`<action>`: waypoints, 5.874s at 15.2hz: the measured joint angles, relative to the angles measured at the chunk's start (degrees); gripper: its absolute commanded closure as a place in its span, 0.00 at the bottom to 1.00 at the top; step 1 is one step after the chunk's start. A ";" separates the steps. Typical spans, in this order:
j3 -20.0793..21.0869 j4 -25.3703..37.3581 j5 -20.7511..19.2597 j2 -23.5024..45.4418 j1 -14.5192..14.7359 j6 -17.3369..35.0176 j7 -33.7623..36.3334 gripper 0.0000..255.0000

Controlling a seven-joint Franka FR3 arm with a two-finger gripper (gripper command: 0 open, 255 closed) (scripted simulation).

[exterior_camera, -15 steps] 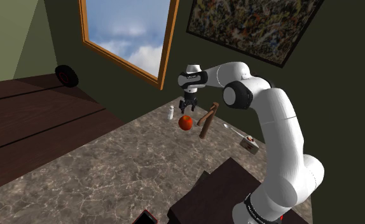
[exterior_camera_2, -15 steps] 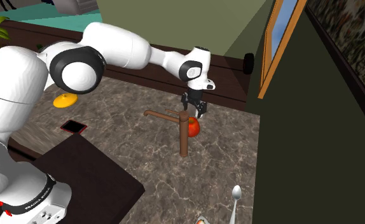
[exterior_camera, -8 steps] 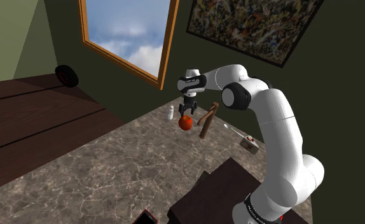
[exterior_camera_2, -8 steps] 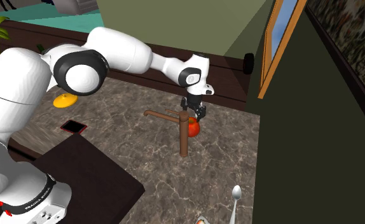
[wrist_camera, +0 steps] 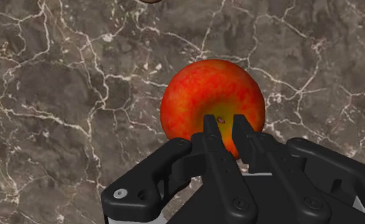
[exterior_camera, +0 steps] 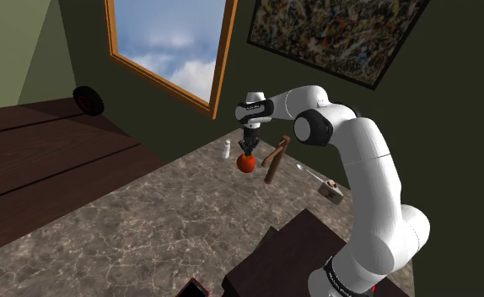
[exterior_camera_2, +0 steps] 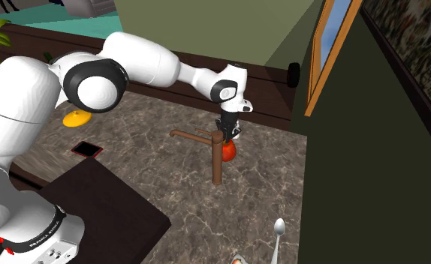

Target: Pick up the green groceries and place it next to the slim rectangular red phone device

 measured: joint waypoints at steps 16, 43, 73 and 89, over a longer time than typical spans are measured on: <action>-0.33 0.32 -0.35 -3.36 0.19 -3.64 -0.11 1.00; -0.91 5.33 -1.40 -12.18 1.52 -17.47 0.79 1.00; 9.99 -30.01 -1.60 -35.22 26.61 -5.39 34.50 1.00; 17.35 -21.38 -0.73 -29.42 39.01 -7.04 53.78 1.00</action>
